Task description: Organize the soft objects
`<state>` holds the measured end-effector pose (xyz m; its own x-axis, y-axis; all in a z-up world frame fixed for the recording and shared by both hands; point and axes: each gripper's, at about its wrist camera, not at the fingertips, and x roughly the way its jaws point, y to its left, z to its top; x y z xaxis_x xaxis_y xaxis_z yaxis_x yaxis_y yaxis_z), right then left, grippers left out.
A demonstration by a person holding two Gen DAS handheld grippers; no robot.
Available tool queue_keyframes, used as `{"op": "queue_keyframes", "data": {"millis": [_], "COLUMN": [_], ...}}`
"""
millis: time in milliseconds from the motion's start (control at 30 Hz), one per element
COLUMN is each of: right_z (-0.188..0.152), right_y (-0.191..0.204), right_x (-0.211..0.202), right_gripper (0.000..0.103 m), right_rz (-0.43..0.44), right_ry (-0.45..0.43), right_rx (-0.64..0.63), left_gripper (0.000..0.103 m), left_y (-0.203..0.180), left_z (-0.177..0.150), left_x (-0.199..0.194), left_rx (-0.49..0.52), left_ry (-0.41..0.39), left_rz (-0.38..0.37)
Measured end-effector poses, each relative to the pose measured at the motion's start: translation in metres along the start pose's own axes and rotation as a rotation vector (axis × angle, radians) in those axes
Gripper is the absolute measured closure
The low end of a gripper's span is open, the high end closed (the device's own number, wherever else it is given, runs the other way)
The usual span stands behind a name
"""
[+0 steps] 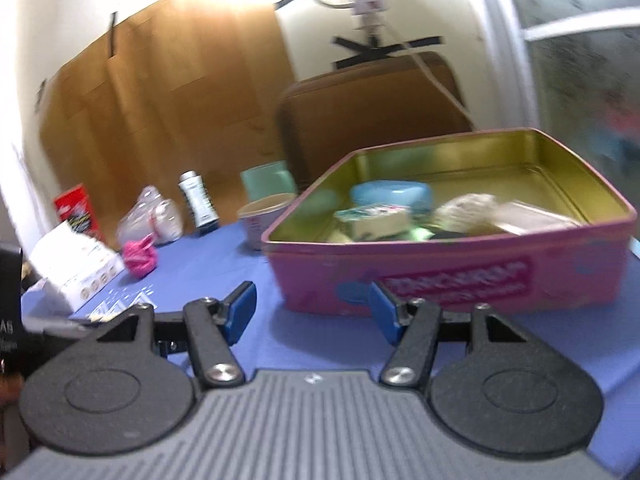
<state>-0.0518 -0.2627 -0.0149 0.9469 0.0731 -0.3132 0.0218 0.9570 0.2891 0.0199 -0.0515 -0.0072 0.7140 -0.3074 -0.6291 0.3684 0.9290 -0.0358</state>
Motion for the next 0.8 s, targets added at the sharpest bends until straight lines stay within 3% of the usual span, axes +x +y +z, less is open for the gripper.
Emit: {"op": "queue_keyframes", "data": {"millis": [400,800], "right_z": [-0.017,-0.024], "right_y": [-0.019,-0.031], "right_x": [0.010,0.018], "right_gripper": [0.035,0.035], "right_rz": [0.011,0.021], "right_ry": [0.070,0.115], "right_rx": [0.091,0.149], "left_gripper": [0.002,0.001], "left_y": [-0.021,-0.021], "left_z": [-0.003,-0.003], "left_x": [0.005,0.007], "left_rx": [0.069,0.063], "left_ry": [0.013,0.017], "left_rz": [0.066,0.066]}}
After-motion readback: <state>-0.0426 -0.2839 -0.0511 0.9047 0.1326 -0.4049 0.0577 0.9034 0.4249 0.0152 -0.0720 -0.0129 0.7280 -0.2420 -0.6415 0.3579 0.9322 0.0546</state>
